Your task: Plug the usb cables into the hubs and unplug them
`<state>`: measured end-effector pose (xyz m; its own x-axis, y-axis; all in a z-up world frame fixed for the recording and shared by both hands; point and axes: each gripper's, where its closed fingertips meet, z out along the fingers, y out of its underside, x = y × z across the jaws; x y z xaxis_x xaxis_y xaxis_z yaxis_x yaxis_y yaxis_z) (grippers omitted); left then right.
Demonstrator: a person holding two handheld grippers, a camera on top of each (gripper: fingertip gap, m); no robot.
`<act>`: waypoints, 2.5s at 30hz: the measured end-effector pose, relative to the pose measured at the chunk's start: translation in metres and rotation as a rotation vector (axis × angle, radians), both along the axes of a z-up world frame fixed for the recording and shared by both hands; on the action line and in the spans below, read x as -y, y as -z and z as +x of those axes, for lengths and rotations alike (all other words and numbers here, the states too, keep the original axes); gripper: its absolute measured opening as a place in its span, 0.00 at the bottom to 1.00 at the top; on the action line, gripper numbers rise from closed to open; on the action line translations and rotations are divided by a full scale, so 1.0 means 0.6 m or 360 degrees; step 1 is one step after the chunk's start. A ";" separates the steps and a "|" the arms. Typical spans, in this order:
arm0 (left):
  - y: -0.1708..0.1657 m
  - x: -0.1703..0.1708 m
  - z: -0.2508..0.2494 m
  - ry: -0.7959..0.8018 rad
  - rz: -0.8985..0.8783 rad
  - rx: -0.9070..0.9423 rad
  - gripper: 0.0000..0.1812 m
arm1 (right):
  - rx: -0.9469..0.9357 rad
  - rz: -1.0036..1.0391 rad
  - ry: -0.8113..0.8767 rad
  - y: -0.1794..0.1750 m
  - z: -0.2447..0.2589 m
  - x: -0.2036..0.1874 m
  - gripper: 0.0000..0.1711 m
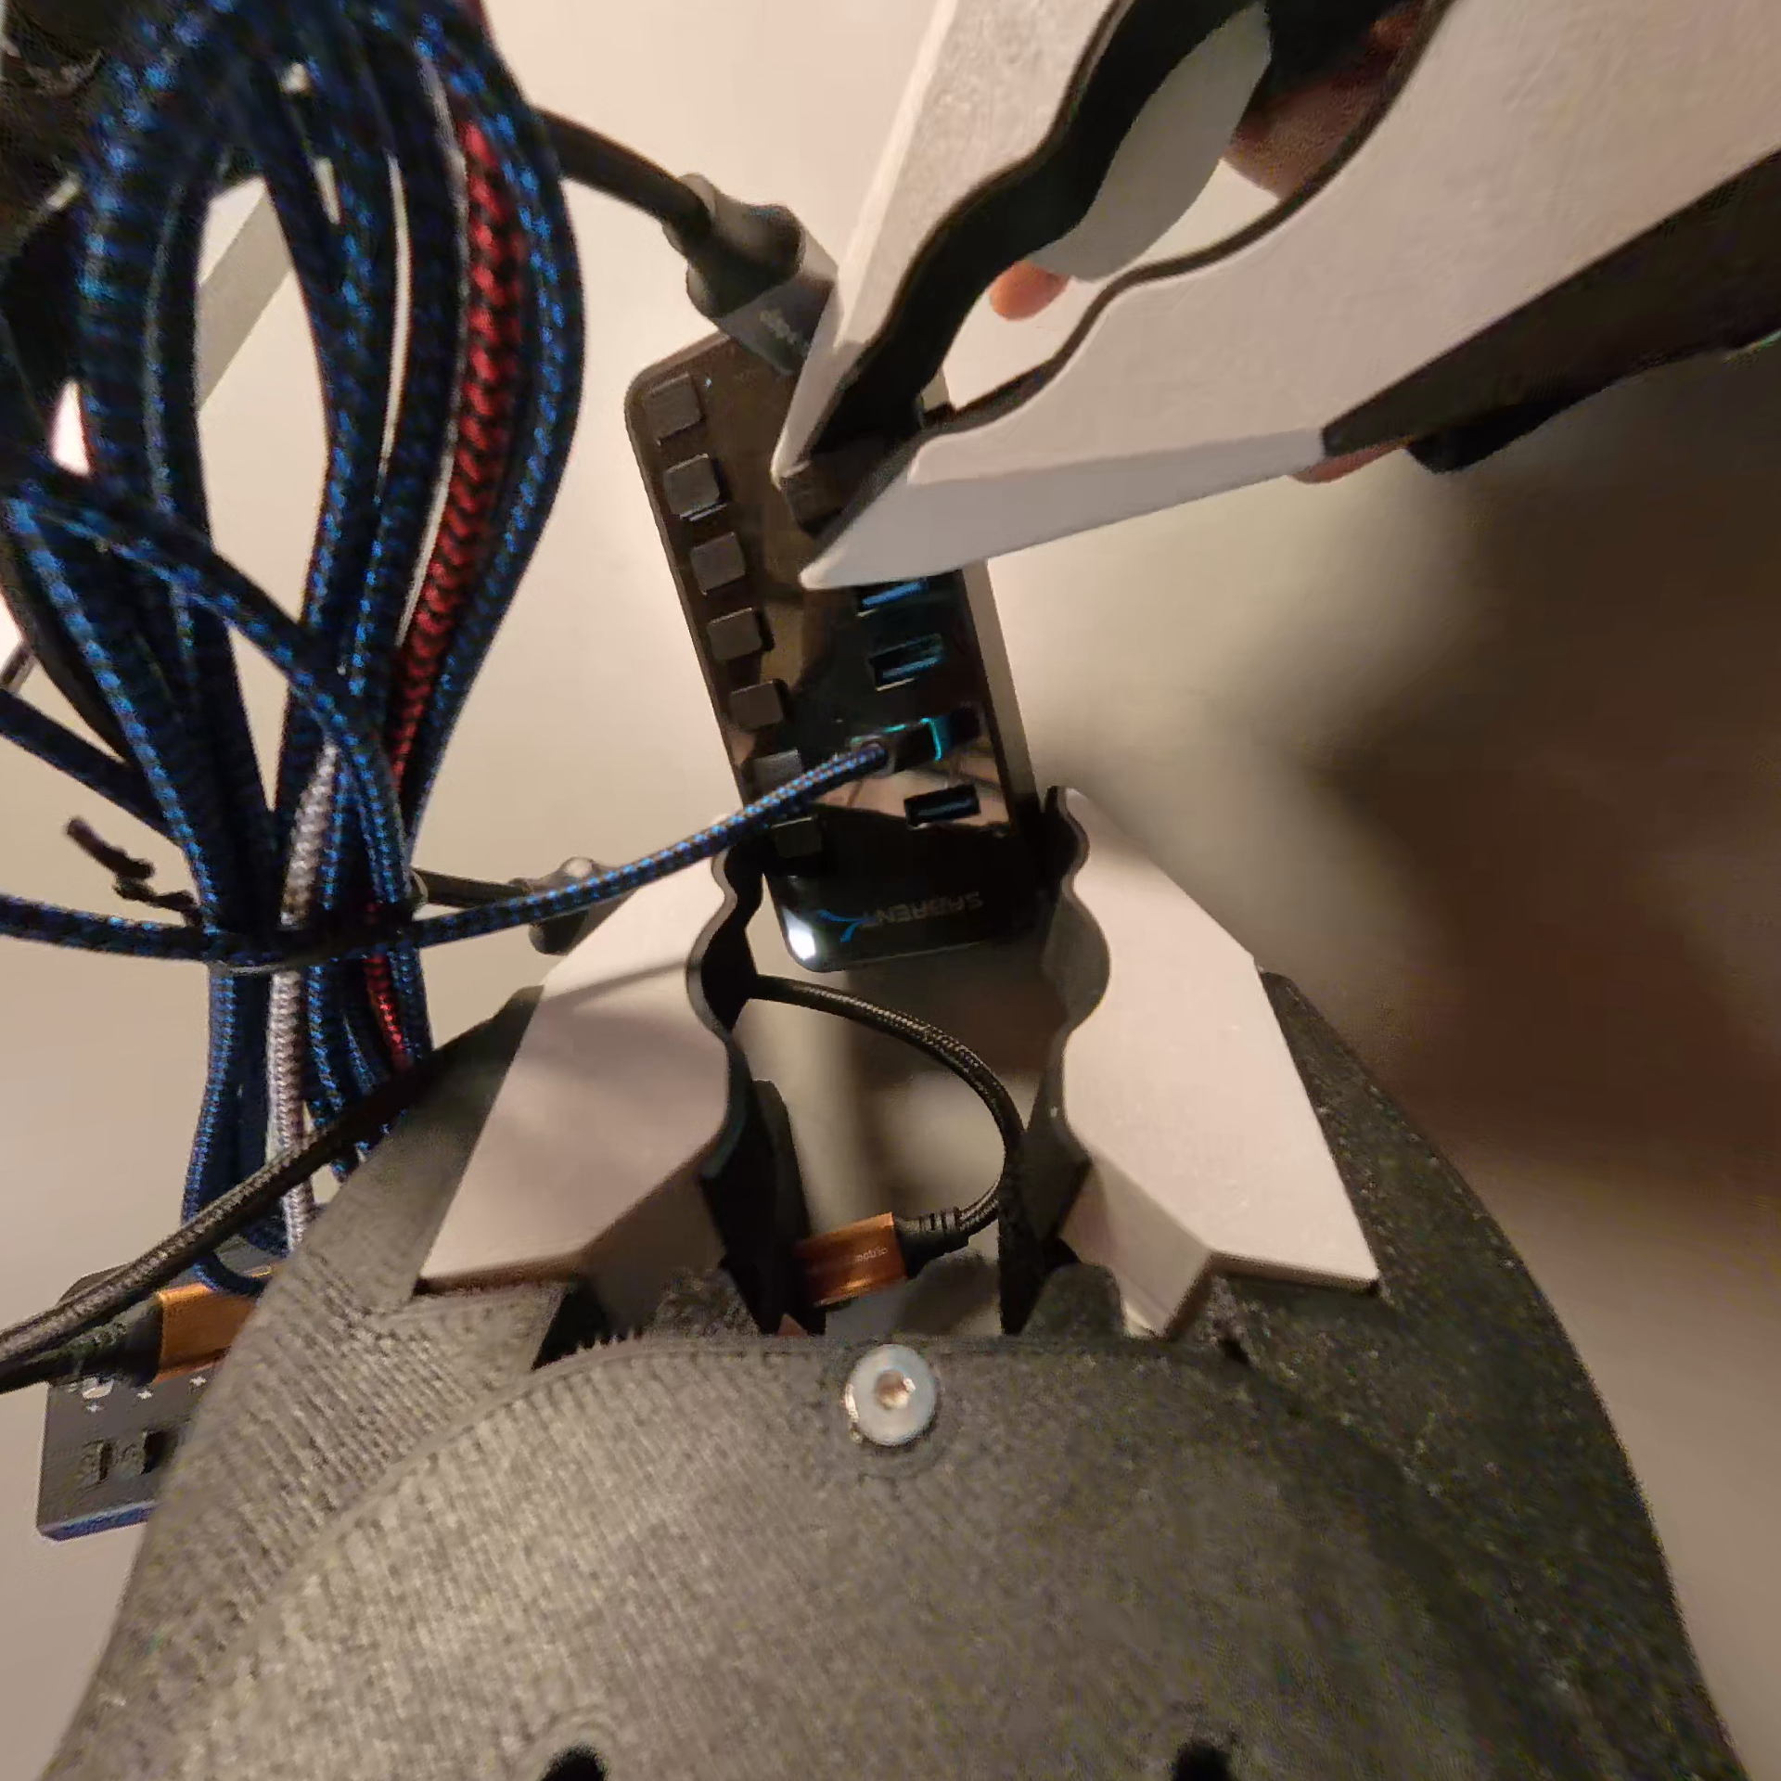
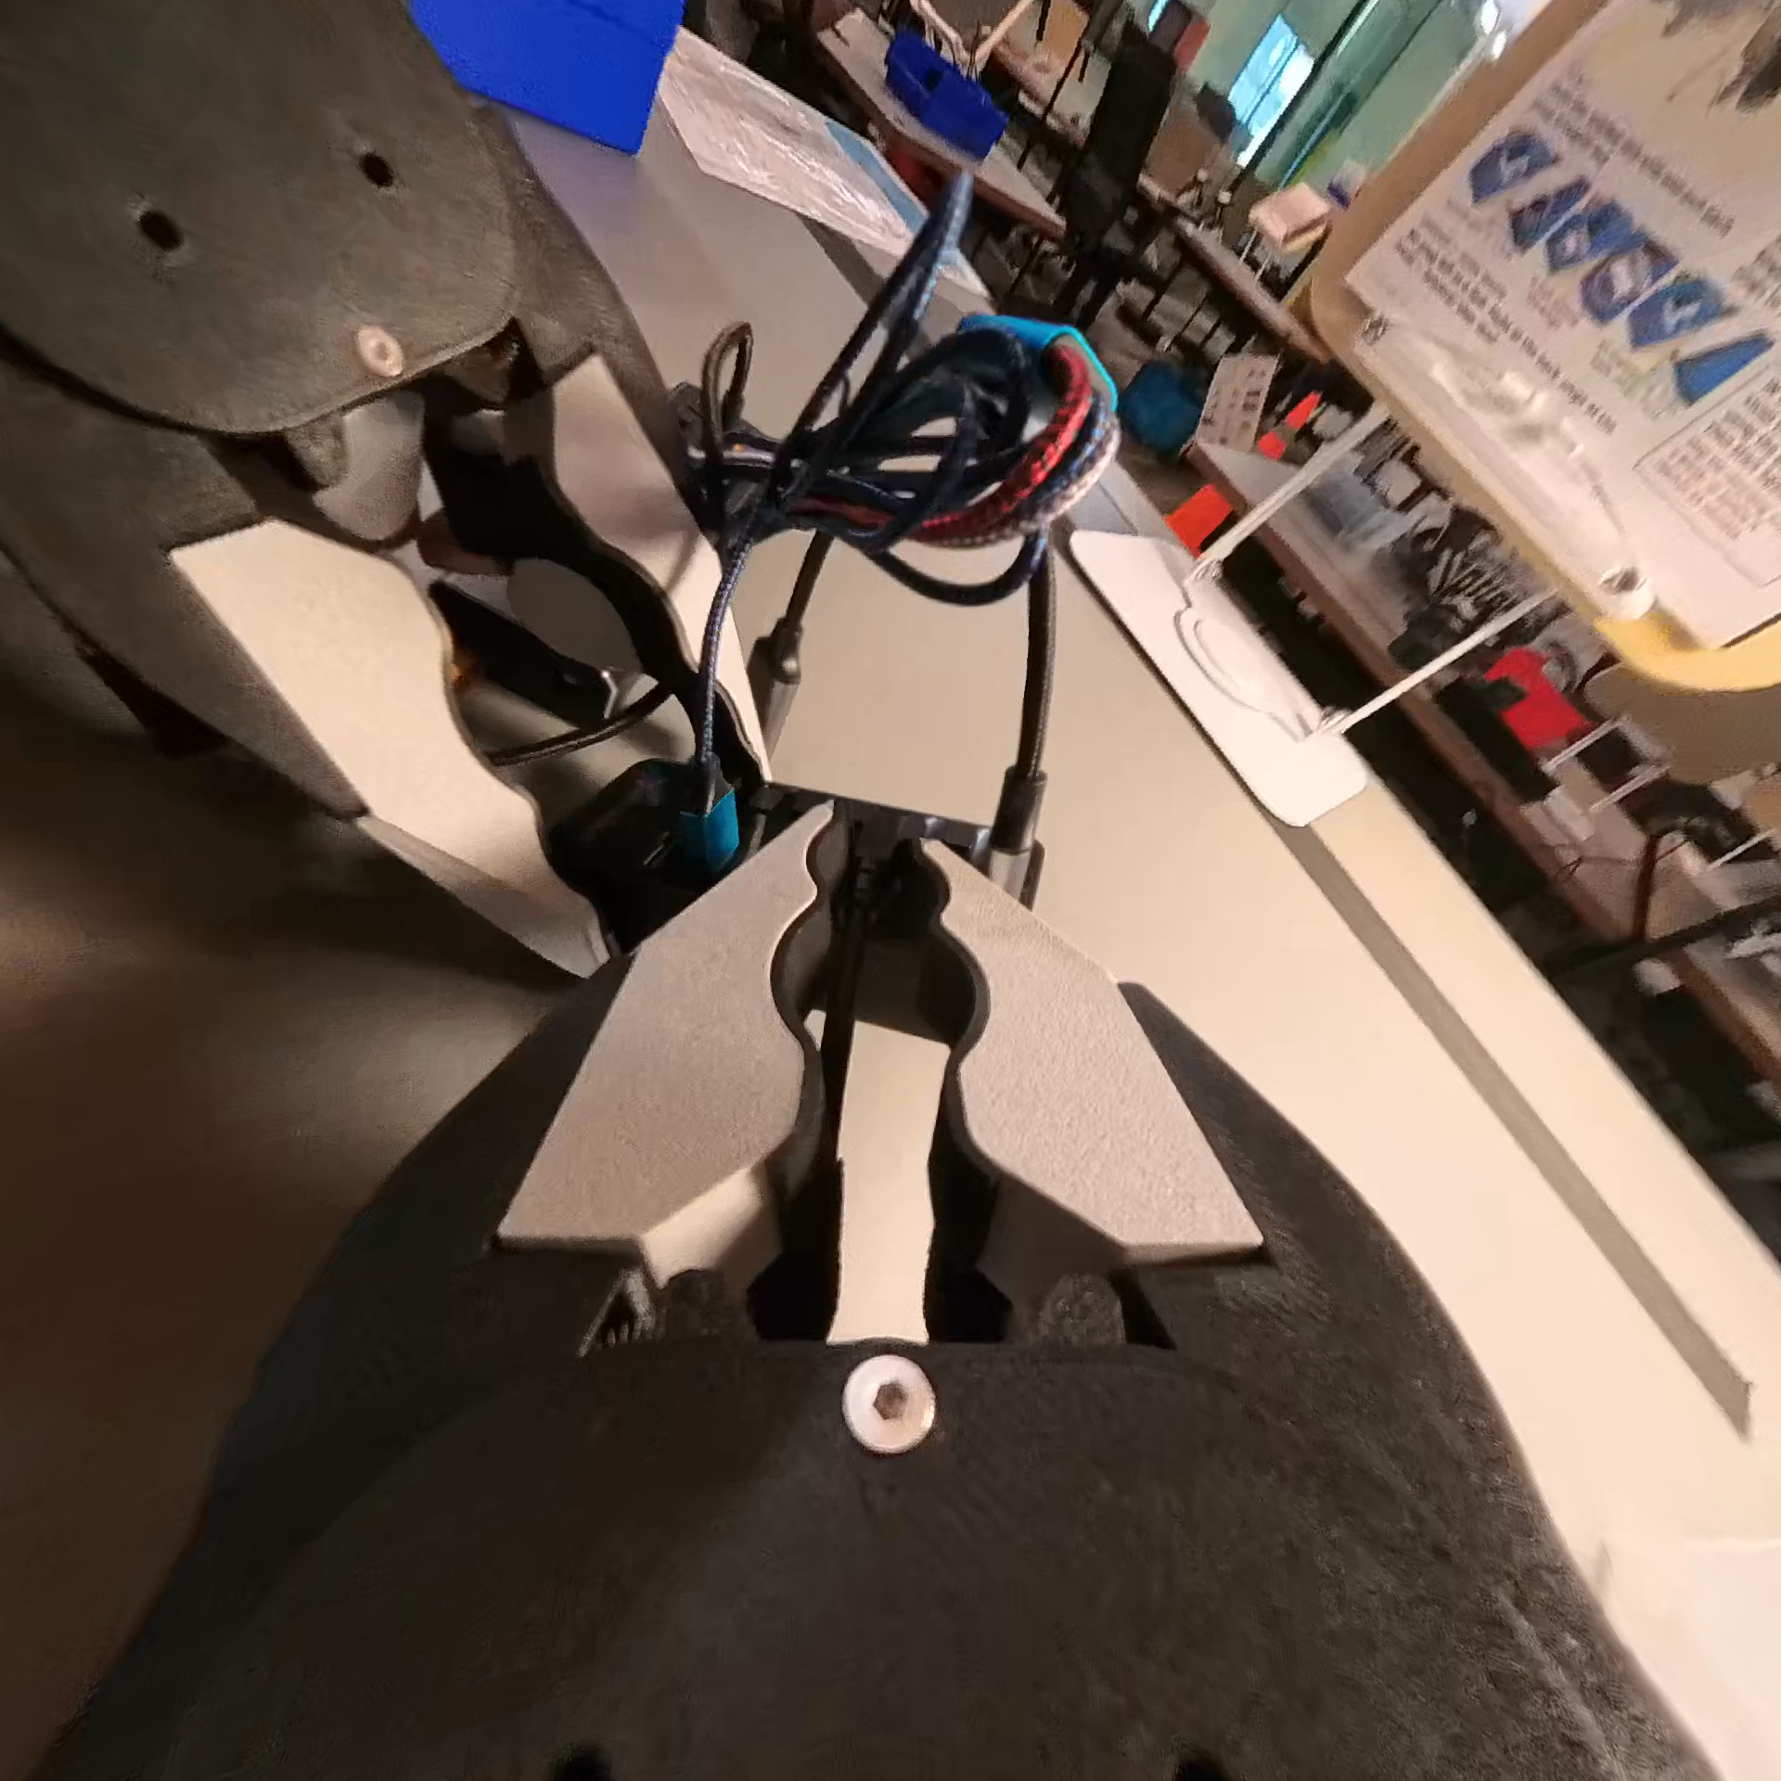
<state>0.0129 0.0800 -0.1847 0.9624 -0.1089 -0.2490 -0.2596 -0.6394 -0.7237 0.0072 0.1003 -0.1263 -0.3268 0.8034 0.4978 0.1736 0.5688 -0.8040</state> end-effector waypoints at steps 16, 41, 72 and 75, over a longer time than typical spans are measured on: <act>0.002 0.007 0.010 0.0069 -0.0080 0.0076 0.35 | 0.0116 0.0206 -0.0278 0.027 0.019 0.007 0.16; 0.001 0.052 0.027 0.0643 -0.0081 0.0061 0.33 | 0.0330 -0.0154 -0.0689 0.047 0.078 0.011 0.17; -0.013 0.059 0.045 0.0717 -0.0045 0.0072 0.33 | 0.0471 -0.0216 -0.0852 0.065 0.102 0.061 0.12; 0.002 0.058 0.046 0.0719 -0.0103 0.0012 0.36 | 0.0481 -0.0216 -0.0860 0.066 0.103 0.063 0.12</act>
